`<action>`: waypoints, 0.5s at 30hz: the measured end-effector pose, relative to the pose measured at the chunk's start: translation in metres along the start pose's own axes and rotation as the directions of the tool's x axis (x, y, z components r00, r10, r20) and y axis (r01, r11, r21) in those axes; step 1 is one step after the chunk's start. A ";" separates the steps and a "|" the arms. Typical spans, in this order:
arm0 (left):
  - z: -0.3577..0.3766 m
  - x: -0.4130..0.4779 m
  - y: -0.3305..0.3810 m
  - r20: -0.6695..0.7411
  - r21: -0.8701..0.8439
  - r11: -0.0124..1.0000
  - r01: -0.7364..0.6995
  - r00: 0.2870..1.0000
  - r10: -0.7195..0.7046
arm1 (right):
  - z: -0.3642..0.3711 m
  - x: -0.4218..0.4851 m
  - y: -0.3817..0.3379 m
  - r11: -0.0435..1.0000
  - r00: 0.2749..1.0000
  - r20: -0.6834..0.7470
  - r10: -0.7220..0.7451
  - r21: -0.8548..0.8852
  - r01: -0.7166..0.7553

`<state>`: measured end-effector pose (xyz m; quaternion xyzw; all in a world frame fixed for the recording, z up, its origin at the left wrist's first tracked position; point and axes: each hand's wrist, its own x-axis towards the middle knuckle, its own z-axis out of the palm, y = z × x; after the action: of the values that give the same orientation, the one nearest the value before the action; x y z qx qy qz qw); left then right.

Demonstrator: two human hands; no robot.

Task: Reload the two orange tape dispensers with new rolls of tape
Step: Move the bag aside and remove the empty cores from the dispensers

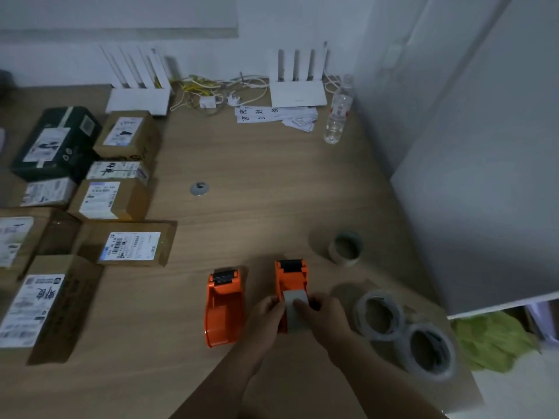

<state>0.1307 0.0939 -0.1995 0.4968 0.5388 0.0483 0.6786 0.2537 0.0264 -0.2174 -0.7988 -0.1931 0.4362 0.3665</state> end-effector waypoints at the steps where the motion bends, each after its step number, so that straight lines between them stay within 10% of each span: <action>1: -0.003 -0.001 -0.001 0.004 0.001 1.000 -0.007 1.000 0.007 | -0.001 0.000 -0.001 1.000 1.000 -0.012 -0.012 0.000 0.012; 10: -0.015 0.010 -0.008 -0.041 -0.029 1.000 -0.005 0.999 0.004 | -0.039 0.001 -0.023 0.987 0.984 -0.081 -0.159 -0.028 0.157; 15: -0.008 0.016 -0.013 -0.047 -0.065 0.998 0.020 0.999 -0.023 | -0.105 0.029 -0.042 0.873 0.892 -0.277 -0.357 -0.439 0.213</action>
<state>0.1249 0.1025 -0.2192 0.4674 0.5584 0.0704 0.6817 0.3582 0.0285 -0.1647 -0.8828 -0.3268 0.1791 0.2860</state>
